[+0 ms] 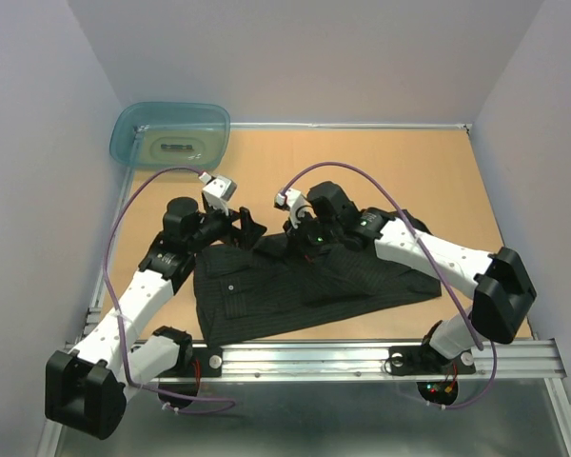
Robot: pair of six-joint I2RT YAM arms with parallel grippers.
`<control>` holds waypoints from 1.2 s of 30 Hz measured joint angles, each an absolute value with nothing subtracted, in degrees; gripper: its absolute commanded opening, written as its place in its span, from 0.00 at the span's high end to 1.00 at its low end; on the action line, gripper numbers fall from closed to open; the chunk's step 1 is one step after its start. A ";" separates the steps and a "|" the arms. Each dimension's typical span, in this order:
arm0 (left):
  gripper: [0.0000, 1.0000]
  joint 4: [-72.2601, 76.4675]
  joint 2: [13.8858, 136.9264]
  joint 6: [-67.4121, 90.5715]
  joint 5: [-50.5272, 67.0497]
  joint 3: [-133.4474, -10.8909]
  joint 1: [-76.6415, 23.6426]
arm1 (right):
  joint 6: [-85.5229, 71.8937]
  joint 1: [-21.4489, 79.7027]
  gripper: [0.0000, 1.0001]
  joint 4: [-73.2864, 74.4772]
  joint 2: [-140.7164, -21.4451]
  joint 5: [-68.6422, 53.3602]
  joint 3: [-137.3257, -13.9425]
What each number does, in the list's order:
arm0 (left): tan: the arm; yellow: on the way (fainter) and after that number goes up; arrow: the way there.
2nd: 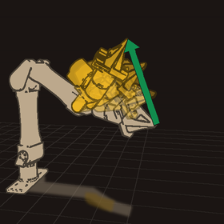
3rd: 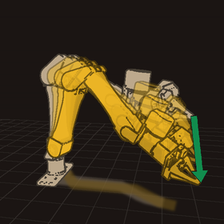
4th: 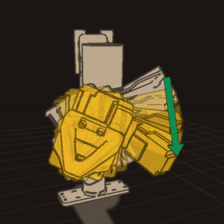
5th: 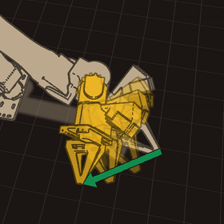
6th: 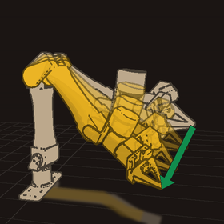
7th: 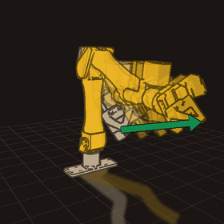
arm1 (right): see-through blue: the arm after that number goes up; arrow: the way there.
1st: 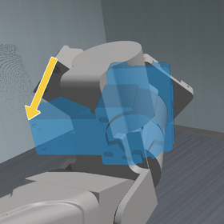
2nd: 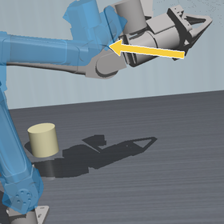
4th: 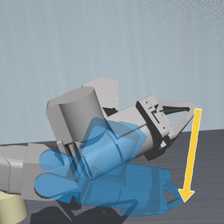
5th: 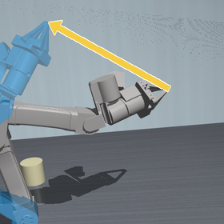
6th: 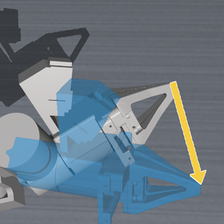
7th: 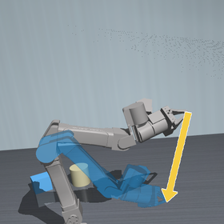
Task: Fold and stack the long sleeve shirts
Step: Fold the shirt
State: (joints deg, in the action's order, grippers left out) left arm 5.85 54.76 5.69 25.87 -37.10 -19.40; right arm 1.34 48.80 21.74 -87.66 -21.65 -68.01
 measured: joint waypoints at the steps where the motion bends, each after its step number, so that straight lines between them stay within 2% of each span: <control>1: 0.02 6.70 53.54 4.60 27.83 -36.29 -19.40 | 1.41 48.80 0.99 21.76 -86.65 -21.91 -67.70; 12: 0.09 5.56 47.70 -10.44 49.39 -35.09 -20.21 | 2.85 48.80 0.99 22.50 -83.59 -22.31 -66.52; 25: 0.23 -4.34 56.71 -22.50 53.63 -39.79 -23.18 | 5.96 48.80 0.99 26.83 -82.76 -24.08 -66.54; 34: 0.61 -7.20 59.72 -24.32 56.01 -41.30 -25.58 | 6.39 48.80 0.99 27.83 -82.13 -25.36 -66.57; 35: 0.78 -7.70 59.72 -24.27 56.25 -41.30 -26.06 | 6.42 48.80 0.99 27.86 -82.02 -25.45 -66.59; 36: 0.83 -8.25 59.70 -23.94 56.51 -41.30 -26.44 | 6.44 48.80 0.99 27.86 -82.00 -25.50 -66.57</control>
State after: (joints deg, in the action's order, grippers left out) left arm -8.25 59.70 -23.94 56.51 -41.30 -26.44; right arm 6.44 48.80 27.86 -82.00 -25.50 -66.57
